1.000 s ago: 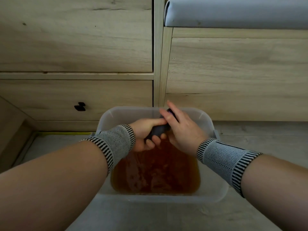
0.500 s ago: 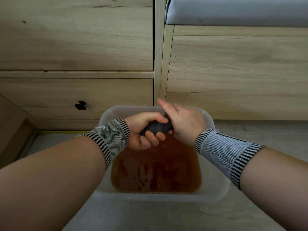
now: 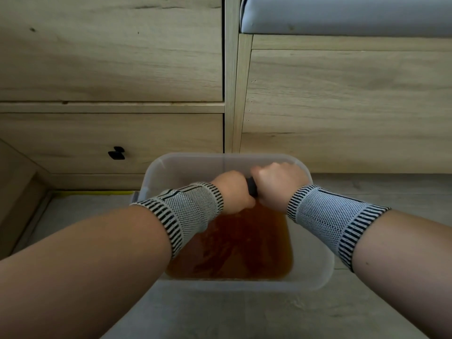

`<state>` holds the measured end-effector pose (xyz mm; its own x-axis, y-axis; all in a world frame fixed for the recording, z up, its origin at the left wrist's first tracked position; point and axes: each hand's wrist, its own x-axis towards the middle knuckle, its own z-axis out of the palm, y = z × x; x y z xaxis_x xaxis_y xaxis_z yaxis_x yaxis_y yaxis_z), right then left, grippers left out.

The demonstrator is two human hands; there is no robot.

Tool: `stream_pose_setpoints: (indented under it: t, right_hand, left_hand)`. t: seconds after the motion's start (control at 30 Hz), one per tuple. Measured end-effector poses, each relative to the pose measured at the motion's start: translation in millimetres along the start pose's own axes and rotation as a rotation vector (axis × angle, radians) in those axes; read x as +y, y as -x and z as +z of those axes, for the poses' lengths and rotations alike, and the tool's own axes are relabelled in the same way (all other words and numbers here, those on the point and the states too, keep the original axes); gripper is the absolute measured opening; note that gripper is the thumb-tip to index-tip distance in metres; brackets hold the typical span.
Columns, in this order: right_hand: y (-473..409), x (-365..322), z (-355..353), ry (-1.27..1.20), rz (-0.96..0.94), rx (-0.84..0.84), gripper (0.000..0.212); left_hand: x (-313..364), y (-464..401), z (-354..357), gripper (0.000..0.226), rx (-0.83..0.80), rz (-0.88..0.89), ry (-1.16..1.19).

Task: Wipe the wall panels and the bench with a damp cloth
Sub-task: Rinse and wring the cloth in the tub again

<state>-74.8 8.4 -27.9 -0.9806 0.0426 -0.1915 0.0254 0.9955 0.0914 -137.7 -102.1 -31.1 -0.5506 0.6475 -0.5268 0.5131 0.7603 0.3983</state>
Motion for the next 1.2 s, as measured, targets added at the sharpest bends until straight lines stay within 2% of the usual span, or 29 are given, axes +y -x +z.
stream_pose_setpoints:
  t: [0.33,0.57,0.7,0.87,0.97,1.2]
  right_hand:
    - [-3,-12,2,-0.099,0.016,-0.100,0.023]
    - [-6,-14,5,-0.192,0.045,-0.130,0.018]
    - [-9,-14,9,-0.237,0.066,-0.154,0.008]
    - [-13,-12,16,-0.291,0.085,-0.168,0.010]
    - [-16,-12,20,-0.331,0.098,-0.174,0.019]
    - [-21,-12,25,-0.357,0.102,-0.189,0.024]
  left_hand:
    - [-18,0,18,0.029,0.194,0.042,-0.027]
    - [-25,2,19,0.034,0.226,0.061,-0.086]
    - [-25,3,21,0.033,0.227,0.073,-0.104]
    - [-26,3,19,0.027,0.226,0.081,-0.109]
    - [-26,4,19,0.021,0.225,0.089,-0.126]
    - [-28,4,18,0.022,0.223,0.098,-0.136]
